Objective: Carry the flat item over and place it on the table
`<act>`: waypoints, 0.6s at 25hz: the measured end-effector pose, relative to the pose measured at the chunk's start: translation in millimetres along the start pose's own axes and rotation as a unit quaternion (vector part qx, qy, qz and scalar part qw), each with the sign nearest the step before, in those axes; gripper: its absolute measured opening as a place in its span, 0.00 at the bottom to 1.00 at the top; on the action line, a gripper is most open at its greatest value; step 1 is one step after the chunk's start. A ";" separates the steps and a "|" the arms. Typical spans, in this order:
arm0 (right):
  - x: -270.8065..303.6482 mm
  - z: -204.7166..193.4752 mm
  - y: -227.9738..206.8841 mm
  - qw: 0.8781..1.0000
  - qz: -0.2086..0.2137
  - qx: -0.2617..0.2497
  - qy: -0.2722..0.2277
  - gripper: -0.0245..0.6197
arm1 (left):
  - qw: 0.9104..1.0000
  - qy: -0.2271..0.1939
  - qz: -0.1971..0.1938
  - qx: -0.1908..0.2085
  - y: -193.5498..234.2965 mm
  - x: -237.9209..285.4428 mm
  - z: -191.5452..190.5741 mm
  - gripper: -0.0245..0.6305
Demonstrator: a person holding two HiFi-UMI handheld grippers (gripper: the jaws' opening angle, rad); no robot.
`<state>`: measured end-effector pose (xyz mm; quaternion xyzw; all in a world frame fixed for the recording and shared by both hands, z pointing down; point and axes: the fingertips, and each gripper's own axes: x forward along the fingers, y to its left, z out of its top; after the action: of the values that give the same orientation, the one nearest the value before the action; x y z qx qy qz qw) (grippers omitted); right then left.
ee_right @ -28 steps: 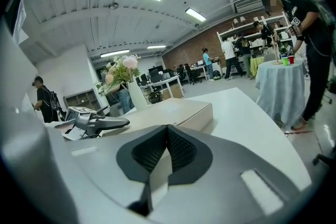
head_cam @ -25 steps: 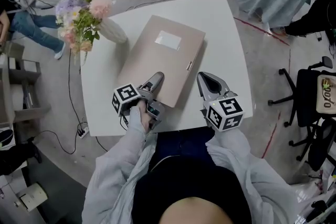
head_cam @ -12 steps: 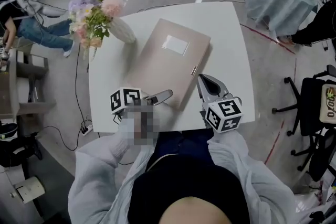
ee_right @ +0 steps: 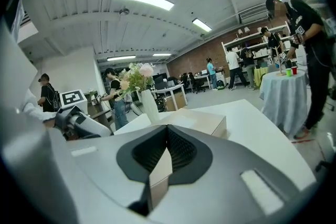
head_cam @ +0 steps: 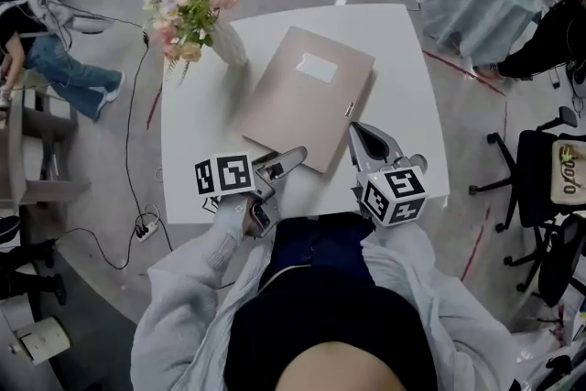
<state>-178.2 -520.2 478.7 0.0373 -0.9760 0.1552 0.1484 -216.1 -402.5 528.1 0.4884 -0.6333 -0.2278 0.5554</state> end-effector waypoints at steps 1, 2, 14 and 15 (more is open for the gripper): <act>-3.7 2.0 8.5 1.000 -0.004 -0.003 -0.003 0.06 | 1.000 -0.006 0.000 0.018 0.7 -8.0 -0.3 0.68; -7.8 3.9 16.6 1.000 -0.009 -0.006 -0.006 0.06 | 0.999 -0.011 -0.002 0.033 0.5 -15.0 -1.4 0.66; -61.1 -2.9 94.3 0.997 -0.066 -0.018 -0.021 0.06 | 0.957 -0.129 -0.046 0.257 -36.6 -84.9 2.8 0.34; -65.5 -4.2 98.4 0.997 -0.071 -0.019 -0.023 0.06 | 0.949 -0.136 -0.044 0.281 -41.2 -91.7 3.2 0.30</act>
<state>-126.3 -423.7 434.1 0.1077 -0.9767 0.1250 0.1373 -212.6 -340.7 448.9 0.6166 -0.7190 -0.1292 0.2936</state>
